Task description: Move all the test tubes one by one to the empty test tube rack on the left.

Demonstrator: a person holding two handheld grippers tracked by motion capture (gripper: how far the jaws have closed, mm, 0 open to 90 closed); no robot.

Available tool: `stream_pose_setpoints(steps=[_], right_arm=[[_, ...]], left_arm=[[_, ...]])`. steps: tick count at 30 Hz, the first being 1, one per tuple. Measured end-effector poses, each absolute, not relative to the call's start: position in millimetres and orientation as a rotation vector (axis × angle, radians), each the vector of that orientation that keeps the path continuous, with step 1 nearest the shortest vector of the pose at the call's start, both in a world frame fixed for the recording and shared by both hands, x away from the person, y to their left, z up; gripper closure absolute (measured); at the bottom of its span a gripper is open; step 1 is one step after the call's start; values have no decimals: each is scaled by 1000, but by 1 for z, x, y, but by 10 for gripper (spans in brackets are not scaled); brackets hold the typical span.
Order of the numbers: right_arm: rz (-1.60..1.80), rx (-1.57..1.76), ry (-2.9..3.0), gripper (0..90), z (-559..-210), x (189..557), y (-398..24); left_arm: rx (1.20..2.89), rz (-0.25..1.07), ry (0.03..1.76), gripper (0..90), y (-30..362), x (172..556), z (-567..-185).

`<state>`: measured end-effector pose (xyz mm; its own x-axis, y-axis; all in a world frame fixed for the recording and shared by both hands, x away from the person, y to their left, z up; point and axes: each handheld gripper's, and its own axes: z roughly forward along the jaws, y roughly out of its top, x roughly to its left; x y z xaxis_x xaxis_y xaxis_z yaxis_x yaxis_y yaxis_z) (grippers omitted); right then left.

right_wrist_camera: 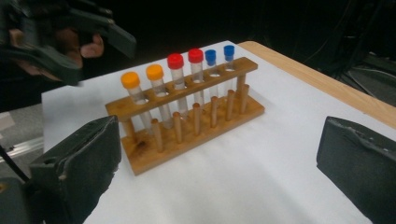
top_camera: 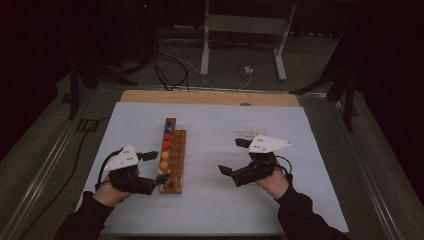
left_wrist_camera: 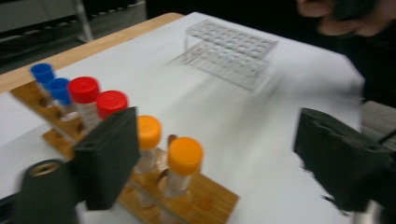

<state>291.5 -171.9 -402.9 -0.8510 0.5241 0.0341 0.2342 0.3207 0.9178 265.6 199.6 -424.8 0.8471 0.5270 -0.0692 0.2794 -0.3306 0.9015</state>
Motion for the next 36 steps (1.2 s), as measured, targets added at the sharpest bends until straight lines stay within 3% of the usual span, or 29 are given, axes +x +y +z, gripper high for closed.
stream_pose_setpoints(steps=[3, 11, 28, 36], right_arm=[[1526, 687, 2316, 0, -406, 292, -175], [1470, 635, 2338, 0, -427, 287, -189], [1361, 635, 2358, 0, -460, 264, -218], [1256, 564, 2381, 0, -480, 252, -225]], left_arm=[[1935, 254, 586, 15, 201, 266, -424], [1925, 301, 569, 5, 206, 263, -429], [1997, 195, 524, 6, 214, 251, -458], [2029, 211, 531, 6, 220, 245, -474]])
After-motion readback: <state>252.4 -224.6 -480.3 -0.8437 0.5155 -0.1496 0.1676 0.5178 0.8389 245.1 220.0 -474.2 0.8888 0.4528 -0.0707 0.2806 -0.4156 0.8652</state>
